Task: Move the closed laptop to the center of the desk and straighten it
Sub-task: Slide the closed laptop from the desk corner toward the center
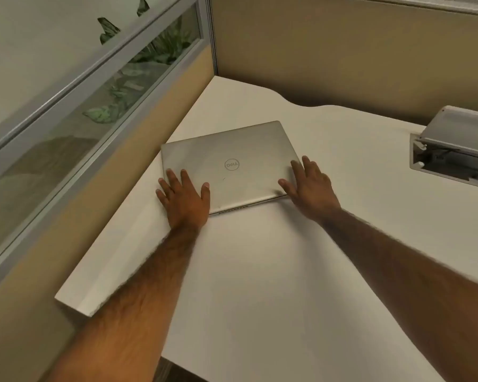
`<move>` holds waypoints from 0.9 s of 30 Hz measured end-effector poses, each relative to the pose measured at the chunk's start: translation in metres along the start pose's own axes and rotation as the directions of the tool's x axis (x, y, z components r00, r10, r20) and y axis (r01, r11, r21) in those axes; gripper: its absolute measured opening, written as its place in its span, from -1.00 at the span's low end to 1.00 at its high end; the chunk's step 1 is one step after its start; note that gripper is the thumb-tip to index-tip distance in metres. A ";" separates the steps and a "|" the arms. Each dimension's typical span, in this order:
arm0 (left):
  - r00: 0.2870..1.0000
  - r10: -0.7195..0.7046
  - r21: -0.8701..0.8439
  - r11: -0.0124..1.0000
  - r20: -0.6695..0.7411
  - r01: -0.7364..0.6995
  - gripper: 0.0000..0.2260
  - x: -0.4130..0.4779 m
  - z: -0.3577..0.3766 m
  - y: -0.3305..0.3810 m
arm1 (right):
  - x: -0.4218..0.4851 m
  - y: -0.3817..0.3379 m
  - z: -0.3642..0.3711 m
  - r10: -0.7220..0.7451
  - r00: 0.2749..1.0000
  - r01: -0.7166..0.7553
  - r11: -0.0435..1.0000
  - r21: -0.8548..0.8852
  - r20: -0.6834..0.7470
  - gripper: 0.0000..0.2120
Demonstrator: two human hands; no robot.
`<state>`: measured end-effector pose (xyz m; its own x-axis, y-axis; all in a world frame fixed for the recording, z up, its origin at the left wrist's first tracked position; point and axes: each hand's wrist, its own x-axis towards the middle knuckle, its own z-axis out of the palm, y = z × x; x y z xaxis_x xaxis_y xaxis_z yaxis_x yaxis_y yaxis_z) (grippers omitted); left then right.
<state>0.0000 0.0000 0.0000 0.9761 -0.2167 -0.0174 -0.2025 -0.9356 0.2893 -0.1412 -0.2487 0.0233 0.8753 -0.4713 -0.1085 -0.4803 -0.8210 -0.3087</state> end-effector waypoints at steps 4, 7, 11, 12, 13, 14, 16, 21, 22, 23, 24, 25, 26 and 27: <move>0.984 -0.176 -0.130 0.976 -0.015 0.173 -0.34 0.016 -0.003 0.004 | 0.017 -0.007 -0.002 0.042 0.999 -0.042 0.999 0.019 0.013 -0.42; 0.979 -0.202 -0.165 0.967 -0.026 0.195 -0.33 0.027 -0.006 0.004 | 0.029 -0.009 0.001 0.099 0.995 -0.099 0.995 -0.001 0.006 -0.37; 0.964 -0.261 -0.238 0.941 -0.052 0.242 -0.36 0.043 -0.010 -0.002 | 0.049 -0.013 0.001 0.205 0.978 -0.208 0.976 0.071 0.043 -0.24; 0.959 -0.281 -0.260 0.930 -0.049 0.259 -0.37 0.047 -0.010 -0.003 | 0.054 -0.013 0.002 0.238 0.970 -0.242 0.966 0.095 0.054 -0.20; 0.952 -0.305 -0.273 0.919 -0.037 0.284 -0.38 0.051 -0.011 -0.003 | 0.059 -0.013 0.003 0.267 0.961 -0.273 0.955 0.115 0.065 -0.16; 0.943 -0.333 -0.282 0.906 -0.018 0.315 -0.38 0.055 -0.012 -0.004 | 0.064 -0.012 0.004 0.299 0.951 -0.307 0.943 0.129 0.084 -0.12; 0.919 -0.394 -0.308 0.871 0.027 0.382 -0.37 0.061 -0.014 -0.007 | 0.070 -0.010 0.004 0.354 0.928 -0.369 0.917 0.152 0.115 -0.04; 0.876 -0.464 -0.414 0.776 0.133 0.475 -0.36 0.072 -0.018 -0.010 | 0.082 -0.005 0.001 0.427 0.892 -0.452 0.848 0.275 0.148 0.05; 0.868 -0.475 -0.432 0.759 0.144 0.487 -0.36 0.074 -0.018 -0.011 | 0.084 -0.005 0.000 0.432 0.888 -0.460 0.834 0.305 0.159 0.05; 0.862 -0.484 -0.448 0.743 0.154 0.497 -0.36 0.075 -0.018 -0.012 | 0.086 -0.004 0.001 0.432 0.886 -0.464 0.822 0.331 0.168 0.05; 0.856 -0.491 -0.462 0.729 0.162 0.506 -0.36 0.076 -0.018 -0.014 | 0.086 -0.004 0.000 0.432 0.884 -0.467 0.812 0.349 0.179 0.03; 0.852 -0.495 -0.476 0.717 0.167 0.510 -0.36 0.076 -0.018 -0.015 | 0.085 -0.004 0.001 0.429 0.884 -0.468 0.806 0.363 0.186 0.02; 0.851 -0.497 -0.491 0.706 0.170 0.511 -0.37 0.076 -0.017 -0.015 | 0.084 -0.004 0.002 0.425 0.885 -0.466 0.803 0.371 0.191 0.00; 0.850 -0.498 -0.505 0.697 0.170 0.510 -0.38 0.076 -0.017 -0.016 | 0.084 -0.004 0.002 0.420 0.887 -0.461 0.803 0.378 0.191 0.00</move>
<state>0.0788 0.0030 0.0102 0.9173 0.2344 -0.3219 0.3961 -0.6216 0.6758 -0.0660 -0.2843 0.0134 0.5857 -0.7011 -0.4067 -0.7681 -0.3199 -0.5547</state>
